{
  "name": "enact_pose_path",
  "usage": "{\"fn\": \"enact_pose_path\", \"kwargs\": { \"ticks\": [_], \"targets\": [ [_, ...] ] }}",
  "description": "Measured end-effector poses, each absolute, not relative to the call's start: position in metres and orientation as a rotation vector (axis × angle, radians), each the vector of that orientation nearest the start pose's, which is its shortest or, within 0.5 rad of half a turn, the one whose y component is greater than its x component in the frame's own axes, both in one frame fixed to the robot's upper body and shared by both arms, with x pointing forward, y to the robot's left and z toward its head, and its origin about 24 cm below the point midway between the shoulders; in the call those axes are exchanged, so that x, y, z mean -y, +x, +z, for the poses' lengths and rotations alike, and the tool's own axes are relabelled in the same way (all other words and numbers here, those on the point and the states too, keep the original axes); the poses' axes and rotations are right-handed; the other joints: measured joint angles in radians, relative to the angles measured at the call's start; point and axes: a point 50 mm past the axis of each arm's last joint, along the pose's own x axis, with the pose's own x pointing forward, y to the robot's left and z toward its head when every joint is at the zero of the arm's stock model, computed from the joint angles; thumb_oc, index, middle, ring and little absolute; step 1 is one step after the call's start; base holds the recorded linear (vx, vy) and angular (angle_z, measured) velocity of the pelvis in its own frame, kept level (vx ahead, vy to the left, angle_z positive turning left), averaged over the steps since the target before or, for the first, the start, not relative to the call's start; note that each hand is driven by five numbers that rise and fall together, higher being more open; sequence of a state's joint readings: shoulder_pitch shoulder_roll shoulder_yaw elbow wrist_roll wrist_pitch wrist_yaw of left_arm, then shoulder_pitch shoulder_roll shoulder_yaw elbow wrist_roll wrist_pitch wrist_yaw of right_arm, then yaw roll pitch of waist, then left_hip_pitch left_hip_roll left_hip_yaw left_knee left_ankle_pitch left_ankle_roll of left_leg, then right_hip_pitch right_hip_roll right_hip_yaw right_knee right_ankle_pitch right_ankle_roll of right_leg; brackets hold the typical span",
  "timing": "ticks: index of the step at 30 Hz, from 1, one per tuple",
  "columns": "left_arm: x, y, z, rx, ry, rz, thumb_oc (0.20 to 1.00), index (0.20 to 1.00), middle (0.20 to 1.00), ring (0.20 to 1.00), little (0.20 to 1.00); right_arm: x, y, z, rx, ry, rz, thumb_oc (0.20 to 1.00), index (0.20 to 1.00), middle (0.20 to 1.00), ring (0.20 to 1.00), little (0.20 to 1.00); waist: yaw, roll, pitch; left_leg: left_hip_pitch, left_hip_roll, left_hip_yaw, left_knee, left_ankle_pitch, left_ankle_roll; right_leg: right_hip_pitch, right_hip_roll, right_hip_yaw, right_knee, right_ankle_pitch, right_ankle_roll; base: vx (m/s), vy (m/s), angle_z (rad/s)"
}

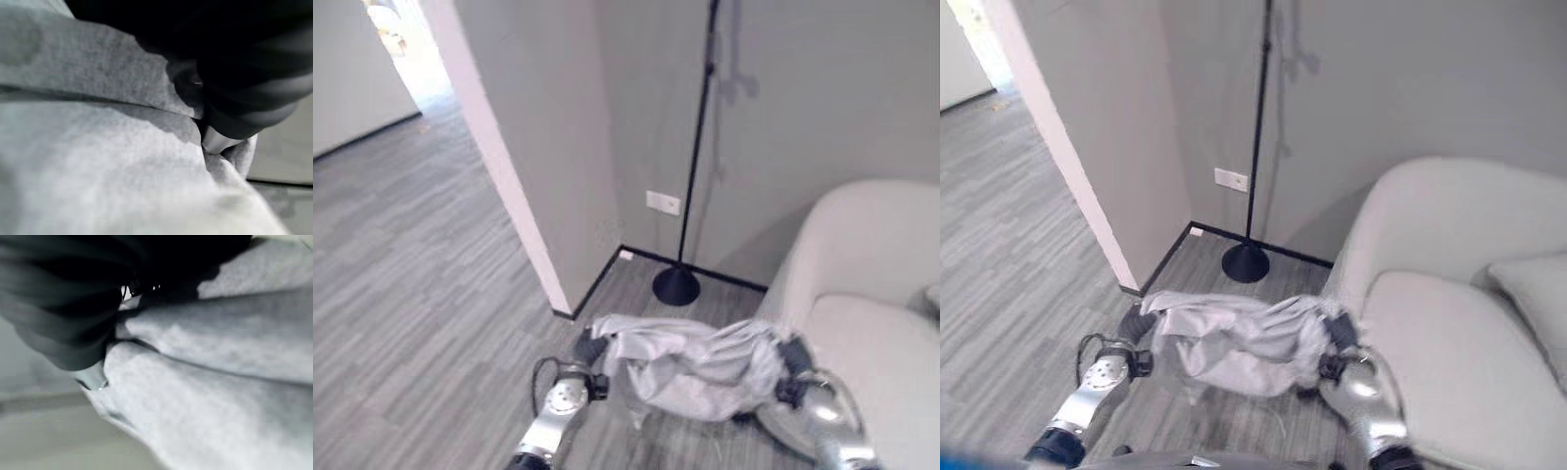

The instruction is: Hang the clothes on the sofa on the clothes rack.

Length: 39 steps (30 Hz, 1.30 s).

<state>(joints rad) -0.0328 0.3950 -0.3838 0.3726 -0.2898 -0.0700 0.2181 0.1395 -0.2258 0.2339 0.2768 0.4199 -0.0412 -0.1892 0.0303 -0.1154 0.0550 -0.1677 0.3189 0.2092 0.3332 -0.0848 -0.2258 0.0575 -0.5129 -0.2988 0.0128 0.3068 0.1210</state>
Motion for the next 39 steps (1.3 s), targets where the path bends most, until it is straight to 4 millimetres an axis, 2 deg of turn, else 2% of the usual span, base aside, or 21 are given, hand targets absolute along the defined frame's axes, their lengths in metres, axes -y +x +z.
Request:
{"fn": "enact_pose_path", "kwargs": {
  "ticks": [1, 3, 5, 6, 7, 8, 9, 10, 11, 12, 13, 15, 19, 22, 29, 33, 34, 35, 36, 37, 39],
  "targets": [
    [-0.179, 0.229, -0.043, -0.364, 0.239, -0.057, 0.200, 0.200, 0.200, 0.200, 0.200, 0.171, 0.198, -0.058, -0.465, 0.133, -0.127, 0.200, 0.200, 0.200, 0.200, 0.200, -0.002, 0.018, 0.015, -0.033, -0.021, 0.017, 0.066, -0.074, 0.060, -0.013, -0.053, -0.059, 0.028, 0.130, -0.023, 0.21, 0.536, 0.23],
    [-0.185, 0.226, -0.041, -0.367, 0.271, -0.077, 0.200, 0.200, 0.200, 0.200, 0.200, 0.168, 0.197, -0.063, -0.502, 0.123, -0.128, 0.200, 0.200, 0.200, 0.200, 0.200, 0.003, -0.003, 0.005, -0.032, -0.075, 0.051, 0.098, -0.111, 0.090, -0.063, -0.097, -0.083, 0.068, 0.214, -0.117, 0.25, 0.656, 0.00],
    [-0.211, 0.225, -0.030, -0.342, 0.372, -0.064, 0.200, 0.200, 0.200, 0.200, 0.200, 0.152, 0.203, -0.059, -0.482, 0.128, -0.077, 0.200, 0.200, 0.200, 0.200, 0.200, -0.007, 0.007, 0.000, -0.044, -0.101, 0.051, 0.067, -0.109, 0.132, -0.128, -0.109, -0.030, 0.161, 0.184, -0.088, 0.23, 0.534, -0.02],
    [-0.220, 0.227, -0.026, -0.329, 0.374, -0.012, 0.200, 0.200, 0.200, 0.200, 0.200, 0.152, 0.202, -0.059, -0.485, 0.129, -0.076, 0.200, 0.200, 0.200, 0.200, 0.200, 0.005, 0.024, 0.008, -0.002, -0.112, 0.050, -0.003, -0.081, 0.167, -0.156, -0.034, -0.016, 0.264, 0.024, 0.015, 0.22, 0.465, -0.01],
    [-0.225, 0.225, -0.026, -0.336, 0.396, -0.003, 0.200, 0.200, 0.200, 0.200, 0.200, 0.151, 0.203, -0.058, -0.481, 0.131, -0.072, 0.200, 0.200, 0.200, 0.200, 0.200, 0.008, 0.032, 0.007, 0.024, -0.098, 0.057, -0.053, -0.050, 0.171, -0.169, 0.002, -0.017, 0.309, -0.089, 0.000, 0.20, 0.355, -0.15],
    [-0.227, 0.220, -0.029, -0.349, 0.402, 0.006, 0.200, 0.200, 0.200, 0.200, 0.200, 0.156, 0.207, -0.050, -0.447, 0.117, -0.071, 0.200, 0.200, 0.200, 0.200, 0.200, -0.003, 0.069, 0.007, 0.077, -0.086, 0.064, -0.156, -0.009, 0.164, -0.179, 0.134, -0.045, 0.323, -0.251, -0.022, 0.17, 0.309, -0.16],
    [-0.226, 0.219, -0.031, -0.357, 0.391, 0.010, 0.200, 0.200, 0.200, 0.200, 0.200, 0.162, 0.212, -0.044, -0.412, 0.099, -0.072, 0.200, 0.200, 0.200, 0.200, 0.200, -0.019, 0.097, 0.021, 0.109, -0.078, 0.073, -0.209, 0.030, 0.151, -0.184, 0.212, -0.061, 0.292, -0.301, -0.072, 0.17, 0.218, -0.18],
    [-0.220, 0.220, -0.033, -0.348, 0.357, 0.025, 0.200, 0.200, 0.200, 0.200, 0.200, 0.175, 0.220, -0.032, -0.353, 0.046, -0.076, 0.200, 0.200, 0.200, 0.200, 0.200, -0.043, 0.132, 0.037, 0.130, -0.063, 0.081, -0.263, 0.046, 0.149, -0.219, 0.342, -0.036, 0.216, -0.318, -0.074, 0.18, 0.203, -0.13],
    [-0.219, 0.221, -0.032, -0.343, 0.348, 0.033, 0.200, 0.200, 0.200, 0.200, 0.200, 0.180, 0.225, -0.026, -0.327, 0.026, -0.078, 0.200, 0.200, 0.200, 0.200, 0.200, -0.052, 0.142, 0.048, 0.140, -0.060, 0.082, -0.282, 0.066, 0.142, -0.229, 0.388, -0.033, 0.178, -0.315, -0.072, 0.21, 0.160, 0.12],
    [-0.213, 0.221, -0.033, -0.340, 0.334, 0.013, 0.200, 0.200, 0.200, 0.200, 0.200, 0.189, 0.221, -0.025, -0.325, 0.008, -0.105, 0.200, 0.200, 0.200, 0.200, 0.200, -0.084, 0.106, 0.047, 0.173, -0.113, 0.076, -0.322, 0.080, 0.132, -0.209, 0.417, -0.034, 0.064, -0.248, -0.060, 0.24, 0.151, 0.19],
    [-0.202, 0.219, -0.040, -0.360, 0.294, 0.007, 0.200, 0.200, 0.200, 0.200, 0.200, 0.200, 0.221, -0.026, -0.334, -0.022, -0.128, 0.200, 0.200, 0.200, 0.200, 0.200, -0.094, 0.125, 0.059, 0.220, -0.119, 0.076, -0.360, 0.087, 0.129, -0.172, 0.420, -0.039, 0.054, -0.240, -0.078, 0.26, 0.112, 0.05],
    [-0.182, 0.215, -0.045, -0.370, 0.262, -0.053, 0.200, 0.200, 0.200, 0.200, 0.200, 0.218, 0.219, -0.025, -0.336, -0.054, -0.180, 0.200, 0.200, 0.200, 0.200, 0.200, -0.110, 0.132, 0.068, 0.249, -0.132, 0.081, -0.383, 0.099, 0.145, -0.157, 0.414, -0.031, 0.079, -0.264, -0.066, 0.18, 0.037, -0.06],
    [-0.163, 0.224, -0.039, -0.328, 0.216, -0.094, 0.200, 0.200, 0.200, 0.200, 0.200, 0.240, 0.215, -0.020, -0.329, -0.094, -0.254, 0.200, 0.200, 0.200, 0.200, 0.200, -0.149, 0.146, 0.067, 0.262, -0.131, 0.050, -0.386, 0.077, 0.115, -0.147, 0.401, -0.059, 0.131, -0.316, -0.038, 0.27, -0.044, 0.28],
    [-0.164, 0.223, -0.040, -0.335, 0.221, -0.105, 0.200, 0.200, 0.200, 0.200, 0.200, 0.234, 0.215, -0.022, -0.330, -0.073, -0.246, 0.200, 0.200, 0.200, 0.200, 0.200, -0.159, 0.114, 0.070, 0.264, -0.152, 0.028, -0.388, 0.077, 0.116, -0.141, 0.376, -0.078, 0.141, -0.324, -0.032, 0.23, -0.059, 0.26],
    [-0.161, 0.218, -0.044, -0.354, 0.225, -0.131, 0.200, 0.200, 0.200, 0.200, 0.200, 0.214, 0.218, -0.013, -0.282, -0.067, -0.161, 0.200, 0.200, 0.200, 0.200, 0.200, -0.159, 0.120, 0.037, 0.311, -0.168, 0.023, -0.412, 0.075, 0.126, -0.111, 0.353, -0.084, 0.160, -0.347, -0.023, 0.25, -0.185, 0.06],
    [-0.165, 0.226, -0.038, -0.326, 0.250, -0.116, 0.200, 0.200, 0.200, 0.200, 0.200, 0.210, 0.227, 0.000, -0.218, -0.101, -0.139, 0.200, 0.200, 0.200, 0.200, 0.200, -0.156, 0.103, 0.020, 0.247, -0.146, 0.018, -0.298, 0.067, 0.120, -0.126, 0.372, -0.077, 0.168, -0.376, -0.044, 0.18, -0.243, 0.05],
    [-0.169, 0.236, -0.028, -0.284, 0.280, -0.113, 0.200, 0.200, 0.200, 0.200, 0.200, 0.216, 0.234, 0.011, -0.175, -0.138, -0.153, 0.200, 0.200, 0.200, 0.200, 0.200, -0.149, 0.071, 0.031, 0.108, -0.112, -0.012, -0.008, 0.045, 0.059, -0.140, 0.382, -0.045, 0.206, -0.415, -0.095, 0.31, -0.295, -0.01],
    [-0.171, 0.239, -0.026, -0.274, 0.294, -0.106, 0.200, 0.200, 0.200, 0.200, 0.200, 0.224, 0.234, 0.016, -0.152, -0.156, -0.188, 0.200, 0.200, 0.200, 0.200, 0.200, -0.137, 0.062, 0.026, 0.054, -0.090, -0.016, 0.119, 0.078, 0.052, -0.123, 0.391, -0.034, 0.199, -0.418, -0.103, 0.24, -0.167, -0.25],
    [-0.173, 0.239, -0.025, -0.271, 0.296, -0.093, 0.200, 0.200, 0.200, 0.200, 0.200, 0.230, 0.236, 0.021, -0.130, -0.191, -0.208, 0.200, 0.200, 0.200, 0.200, 0.200, -0.125, 0.059, 0.025, 0.055, -0.081, -0.035, 0.163, 0.113, 0.042, -0.101, 0.404, -0.018, 0.186, -0.416, -0.110, 0.24, -0.116, -0.48],
    [-0.174, 0.246, -0.018, -0.232, 0.327, -0.075, 0.200, 0.200, 0.200, 0.200, 0.200, 0.246, 0.238, 0.036, -0.074, -0.284, -0.266, 0.200, 0.200, 0.200, 0.200, 0.200, -0.120, 0.054, 0.030, 0.029, -0.056, -0.051, 0.256, 0.152, 0.065, -0.065, 0.423, 0.003, 0.160, -0.412, -0.129, 0.24, -0.054, -0.62],
    [-0.172, 0.254, -0.004, -0.158, 0.339, -0.062, 0.200, 0.200, 0.200, 0.200, 0.200, 0.263, 0.238, 0.050, -0.020, -0.352, -0.362, 0.200, 0.200, 0.200, 0.200, 0.200, -0.111, 0.047, 0.023, 0.010, -0.047, -0.021, 0.286, 0.146, 0.062, -0.039, 0.429, 0.023, 0.139, -0.398, -0.153, 0.20, 0.003, -0.46]
  ]
}}
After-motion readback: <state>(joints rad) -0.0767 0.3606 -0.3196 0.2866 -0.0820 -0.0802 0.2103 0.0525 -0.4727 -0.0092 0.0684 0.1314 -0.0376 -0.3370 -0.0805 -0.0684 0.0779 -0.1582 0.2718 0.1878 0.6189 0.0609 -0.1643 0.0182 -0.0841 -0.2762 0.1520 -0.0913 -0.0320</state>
